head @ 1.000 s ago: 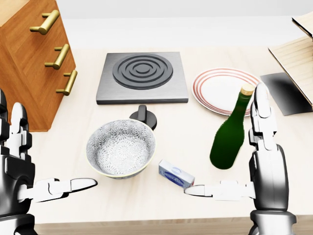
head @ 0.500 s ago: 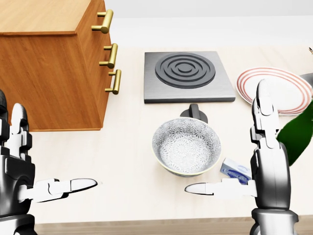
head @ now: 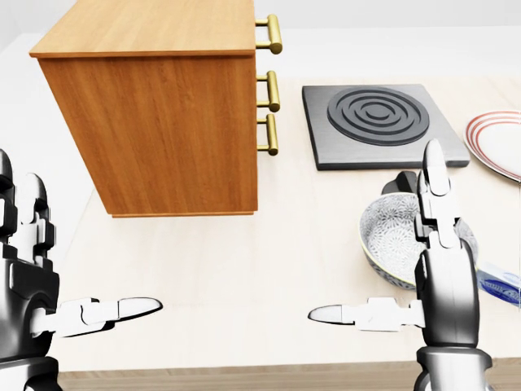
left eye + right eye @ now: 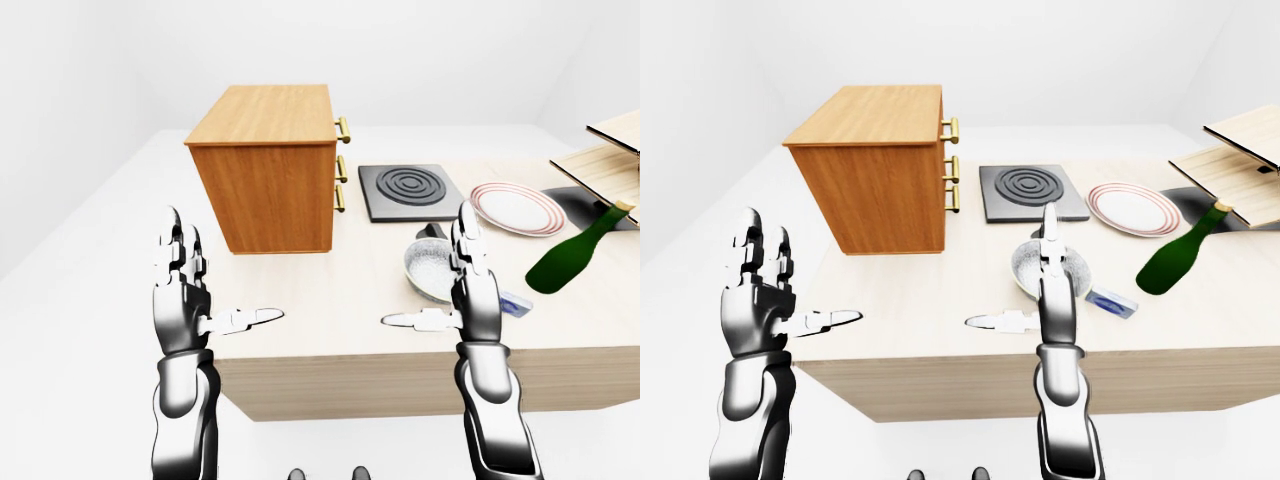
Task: Put the bowl on the top of the cabinet.
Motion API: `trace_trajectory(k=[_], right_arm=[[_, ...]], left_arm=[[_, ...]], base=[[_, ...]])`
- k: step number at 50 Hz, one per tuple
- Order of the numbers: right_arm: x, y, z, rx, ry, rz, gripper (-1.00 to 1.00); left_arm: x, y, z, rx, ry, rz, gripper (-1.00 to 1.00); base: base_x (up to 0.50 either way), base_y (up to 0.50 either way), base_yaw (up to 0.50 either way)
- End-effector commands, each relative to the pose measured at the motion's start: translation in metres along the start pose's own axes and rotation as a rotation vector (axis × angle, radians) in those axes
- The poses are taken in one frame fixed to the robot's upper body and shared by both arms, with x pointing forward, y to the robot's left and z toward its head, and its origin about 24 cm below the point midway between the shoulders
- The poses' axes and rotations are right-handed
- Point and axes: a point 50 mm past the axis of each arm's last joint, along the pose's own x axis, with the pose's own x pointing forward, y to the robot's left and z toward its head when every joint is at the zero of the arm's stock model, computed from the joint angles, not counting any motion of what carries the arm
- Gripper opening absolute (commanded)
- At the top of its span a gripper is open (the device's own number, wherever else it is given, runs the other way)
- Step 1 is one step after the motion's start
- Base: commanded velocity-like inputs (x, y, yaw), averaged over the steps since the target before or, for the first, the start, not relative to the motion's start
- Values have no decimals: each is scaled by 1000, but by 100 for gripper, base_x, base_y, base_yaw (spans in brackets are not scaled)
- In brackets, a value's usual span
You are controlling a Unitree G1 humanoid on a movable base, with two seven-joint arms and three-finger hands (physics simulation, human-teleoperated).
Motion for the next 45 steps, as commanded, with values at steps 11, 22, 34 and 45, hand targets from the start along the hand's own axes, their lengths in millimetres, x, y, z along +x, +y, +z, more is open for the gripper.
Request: trace_trajectory(k=[11, 22, 34, 45], right_arm=[[-1, 0, -1, 3, 5, 2, 100], [0, -1, 5, 11, -19, 5, 100], [-2, 4, -10, 12, 43, 19, 100], [1, 3, -1, 31, 3, 25, 100]], left_arm=[[0, 0, 1, 0, -5, -1, 100], [-1, -1, -2, 1, 8, 0, 100], [0, -1, 1, 0, -3, -2, 100], [0, -1, 0, 0, 0, -3, 100]], base=[[0, 50, 0], [0, 50, 0], [0, 27, 0], [0, 0, 0]])
